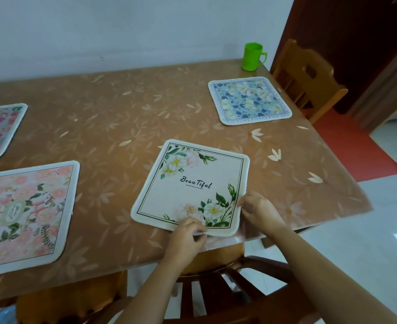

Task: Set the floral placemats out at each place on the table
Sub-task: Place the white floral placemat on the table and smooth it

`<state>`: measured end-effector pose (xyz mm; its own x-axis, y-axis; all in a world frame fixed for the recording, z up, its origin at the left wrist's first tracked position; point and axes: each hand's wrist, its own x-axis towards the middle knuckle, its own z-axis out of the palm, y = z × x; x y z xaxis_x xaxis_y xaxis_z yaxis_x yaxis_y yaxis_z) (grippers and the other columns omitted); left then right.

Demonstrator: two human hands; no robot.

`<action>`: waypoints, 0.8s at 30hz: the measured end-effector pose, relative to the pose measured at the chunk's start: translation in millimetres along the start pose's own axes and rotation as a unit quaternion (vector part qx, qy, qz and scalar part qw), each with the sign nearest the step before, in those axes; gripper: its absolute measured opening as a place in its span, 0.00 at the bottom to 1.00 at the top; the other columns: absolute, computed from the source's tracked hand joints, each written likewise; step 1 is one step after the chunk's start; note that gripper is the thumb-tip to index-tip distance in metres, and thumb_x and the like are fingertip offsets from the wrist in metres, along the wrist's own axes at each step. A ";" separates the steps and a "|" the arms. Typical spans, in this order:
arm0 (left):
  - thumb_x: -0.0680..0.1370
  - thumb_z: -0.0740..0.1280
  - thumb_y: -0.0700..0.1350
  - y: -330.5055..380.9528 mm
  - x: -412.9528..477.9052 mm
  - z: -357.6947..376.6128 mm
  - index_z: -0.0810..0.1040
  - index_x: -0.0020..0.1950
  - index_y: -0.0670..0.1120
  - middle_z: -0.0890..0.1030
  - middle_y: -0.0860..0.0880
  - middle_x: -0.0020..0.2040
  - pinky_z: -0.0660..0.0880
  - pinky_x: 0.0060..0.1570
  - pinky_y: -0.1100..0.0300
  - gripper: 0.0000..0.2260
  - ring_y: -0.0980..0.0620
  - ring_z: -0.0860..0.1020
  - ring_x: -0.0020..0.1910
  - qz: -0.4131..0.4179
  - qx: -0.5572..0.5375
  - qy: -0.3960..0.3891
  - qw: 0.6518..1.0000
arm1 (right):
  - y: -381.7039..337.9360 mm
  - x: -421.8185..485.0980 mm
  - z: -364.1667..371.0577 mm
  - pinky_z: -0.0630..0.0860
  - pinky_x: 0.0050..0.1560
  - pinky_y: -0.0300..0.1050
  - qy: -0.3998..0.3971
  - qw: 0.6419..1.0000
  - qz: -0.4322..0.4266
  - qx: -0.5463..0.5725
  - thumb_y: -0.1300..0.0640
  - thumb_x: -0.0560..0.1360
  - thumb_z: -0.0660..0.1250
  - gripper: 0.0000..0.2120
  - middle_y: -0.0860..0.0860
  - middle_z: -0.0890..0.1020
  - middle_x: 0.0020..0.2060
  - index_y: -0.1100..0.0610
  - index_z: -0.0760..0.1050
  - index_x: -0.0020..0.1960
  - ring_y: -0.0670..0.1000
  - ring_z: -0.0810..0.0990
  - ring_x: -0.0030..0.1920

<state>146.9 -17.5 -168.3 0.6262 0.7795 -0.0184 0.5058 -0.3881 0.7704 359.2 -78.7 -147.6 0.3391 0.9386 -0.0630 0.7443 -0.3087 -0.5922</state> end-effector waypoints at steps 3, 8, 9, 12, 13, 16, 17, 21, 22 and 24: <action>0.69 0.71 0.34 4.6 3.4 2.5 0.81 0.41 0.42 0.76 0.52 0.40 0.71 0.46 0.72 0.04 0.57 0.76 0.42 -0.005 -0.049 0.042 0.998 | -7.2 -8.6 -1.5 0.74 0.52 0.47 -0.024 0.999 -0.039 -0.021 0.68 0.68 0.67 0.07 0.57 0.79 0.48 0.62 0.78 0.45 0.56 0.76 0.52; 0.69 0.71 0.34 6.0 5.3 7.3 0.81 0.39 0.43 0.76 0.54 0.39 0.71 0.44 0.73 0.05 0.58 0.76 0.41 -0.004 -0.071 0.054 0.996 | -34.7 -25.0 7.4 0.76 0.45 0.51 -0.046 0.989 -0.137 -0.045 0.63 0.66 0.70 0.06 0.58 0.79 0.41 0.61 0.78 0.43 0.57 0.77 0.44; 0.69 0.71 0.34 6.1 4.9 8.4 0.81 0.39 0.43 0.76 0.53 0.39 0.71 0.44 0.71 0.05 0.57 0.76 0.40 -0.004 -0.068 0.056 0.996 | -40.0 -26.9 12.1 0.76 0.44 0.50 -0.041 0.988 -0.146 -0.042 0.62 0.67 0.70 0.05 0.58 0.79 0.39 0.62 0.78 0.42 0.57 0.77 0.43; 0.69 0.71 0.35 6.2 4.1 10.3 0.81 0.40 0.44 0.77 0.50 0.41 0.73 0.44 0.65 0.04 0.54 0.76 0.41 -0.012 -0.060 0.054 0.997 | -49.7 -28.2 24.8 0.74 0.44 0.50 -0.032 0.987 -0.149 -0.046 0.62 0.69 0.68 0.04 0.60 0.79 0.39 0.63 0.78 0.42 0.58 0.76 0.43; 0.69 0.71 0.35 6.0 4.0 10.8 0.81 0.40 0.44 0.77 0.50 0.41 0.73 0.44 0.65 0.05 0.54 0.76 0.42 -0.013 -0.058 0.053 0.997 | -50.7 -27.8 27.4 0.74 0.44 0.51 -0.031 0.988 -0.145 -0.047 0.62 0.69 0.68 0.04 0.60 0.78 0.40 0.64 0.77 0.42 0.59 0.76 0.44; 0.69 0.72 0.36 5.4 3.6 11.1 0.80 0.40 0.46 0.76 0.51 0.41 0.71 0.44 0.69 0.05 0.56 0.75 0.42 -0.017 -0.050 0.046 0.998 | -49.8 -27.8 30.1 0.72 0.44 0.49 -0.033 0.989 -0.134 -0.045 0.63 0.70 0.67 0.04 0.61 0.78 0.41 0.64 0.77 0.42 0.59 0.75 0.45; 0.69 0.72 0.37 4.7 3.4 11.3 0.80 0.40 0.46 0.76 0.52 0.41 0.71 0.44 0.69 0.05 0.56 0.75 0.42 -0.017 -0.047 0.041 0.998 | -48.5 -28.5 29.9 0.71 0.45 0.49 -0.038 0.990 -0.131 -0.045 0.63 0.70 0.67 0.04 0.60 0.78 0.41 0.64 0.77 0.42 0.59 0.75 0.46; 0.68 0.72 0.36 -3.9 3.6 8.8 0.81 0.41 0.44 0.76 0.52 0.42 0.72 0.49 0.61 0.05 0.52 0.75 0.45 -0.015 -0.024 0.038 0.999 | -38.6 -30.1 23.1 0.73 0.48 0.49 -0.040 0.994 -0.100 -0.026 0.65 0.69 0.67 0.04 0.59 0.78 0.44 0.63 0.78 0.44 0.58 0.76 0.49; 0.68 0.72 0.36 -6.7 4.1 7.7 0.81 0.42 0.44 0.76 0.51 0.42 0.72 0.50 0.60 0.06 0.52 0.75 0.46 -0.014 -0.009 0.041 0.999 | -35.4 -29.9 20.1 0.74 0.49 0.49 -0.039 0.995 -0.089 -0.015 0.66 0.69 0.68 0.04 0.59 0.78 0.45 0.63 0.78 0.44 0.57 0.76 0.49; 0.68 0.72 0.37 -11.4 4.8 5.9 0.81 0.43 0.44 0.76 0.51 0.43 0.70 0.50 0.61 0.06 0.53 0.73 0.46 -0.014 0.022 0.051 0.998 | -29.7 -29.5 14.0 0.75 0.50 0.48 -0.038 0.997 -0.073 0.000 0.66 0.70 0.68 0.04 0.58 0.78 0.45 0.63 0.79 0.44 0.55 0.76 0.49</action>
<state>147.6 -12.3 -180.9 0.5488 0.8356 0.0264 0.5499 -0.3846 0.7414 319.0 -95.0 -139.4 0.1827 0.9825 -0.0363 0.7832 -0.1678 -0.5987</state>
